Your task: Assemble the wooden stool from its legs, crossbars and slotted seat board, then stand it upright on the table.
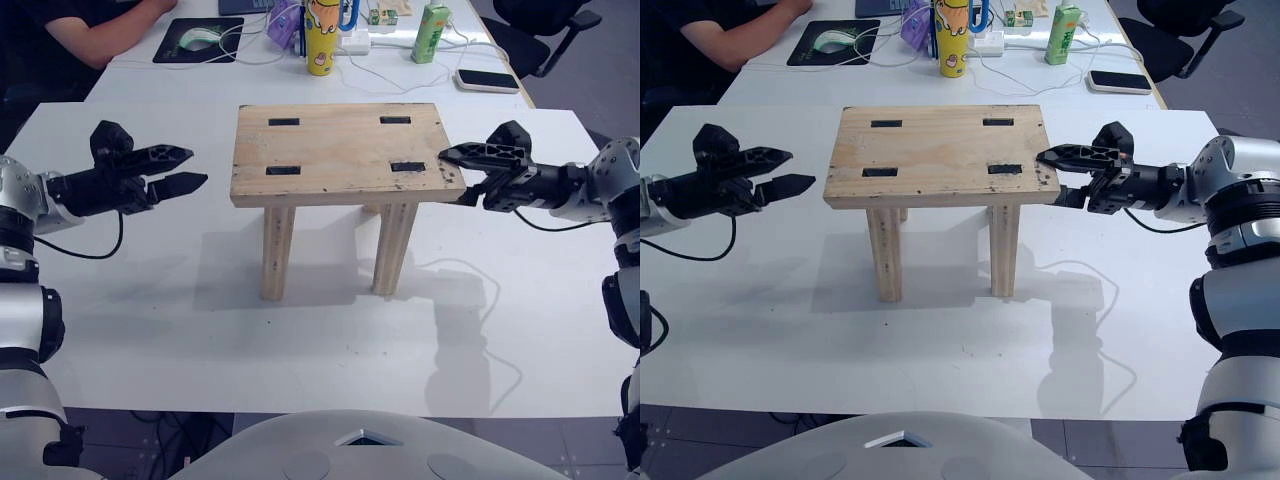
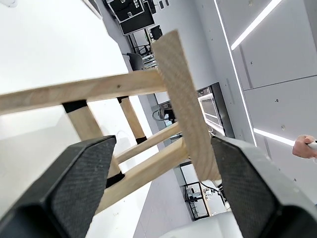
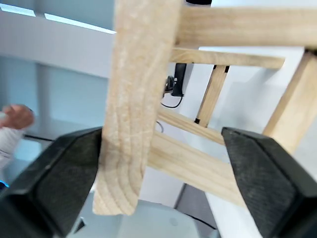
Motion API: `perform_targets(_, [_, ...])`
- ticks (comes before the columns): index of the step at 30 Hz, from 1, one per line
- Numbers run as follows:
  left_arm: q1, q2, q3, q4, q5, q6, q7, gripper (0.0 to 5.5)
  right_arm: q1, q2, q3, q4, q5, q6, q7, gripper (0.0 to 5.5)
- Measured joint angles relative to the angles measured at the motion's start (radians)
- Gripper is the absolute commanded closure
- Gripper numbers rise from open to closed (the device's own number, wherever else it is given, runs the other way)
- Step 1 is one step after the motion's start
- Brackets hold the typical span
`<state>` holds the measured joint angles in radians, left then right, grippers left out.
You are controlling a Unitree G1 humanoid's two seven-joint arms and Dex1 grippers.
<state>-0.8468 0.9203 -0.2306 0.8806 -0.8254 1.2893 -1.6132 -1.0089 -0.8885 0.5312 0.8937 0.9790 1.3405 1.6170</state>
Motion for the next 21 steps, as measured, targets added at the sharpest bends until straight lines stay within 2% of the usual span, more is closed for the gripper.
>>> perform_targets(4, [0.104, 0.05, 0.039, -0.081, -0.048, -0.003, 0.0, 1.94, 0.011, -0.04, -0.016, 0.024, 0.006, -0.045, 0.0, 1.3])
perform_targets(7, [0.277, 0.126, 0.118, -0.156, -0.1, -0.006, 0.0, 1.94, 0.05, -0.1, -0.113, 0.083, 0.02, -0.019, -0.001, 1.3])
perform_targets(10, [0.406, 0.139, 0.19, -0.223, -0.127, -0.019, 0.0, 1.94, 0.047, -0.103, -0.224, 0.099, 0.063, 0.04, -0.001, 1.3])
perform_targets(13, [0.547, 0.137, 0.251, -0.318, -0.145, -0.022, 0.001, 1.94, 0.051, -0.089, -0.28, 0.085, 0.089, 0.089, -0.001, 1.3])
perform_targets(16, [0.685, 0.13, 0.302, -0.465, -0.172, -0.016, 0.003, 1.94, 0.143, -0.118, -0.253, 0.014, 0.08, 0.047, -0.001, 1.3])
perform_targets(21, [0.854, 0.124, 0.39, -0.735, -0.196, -0.039, 0.044, 1.94, 0.35, -0.257, -0.05, -0.045, -0.061, -0.246, -0.001, 1.3])
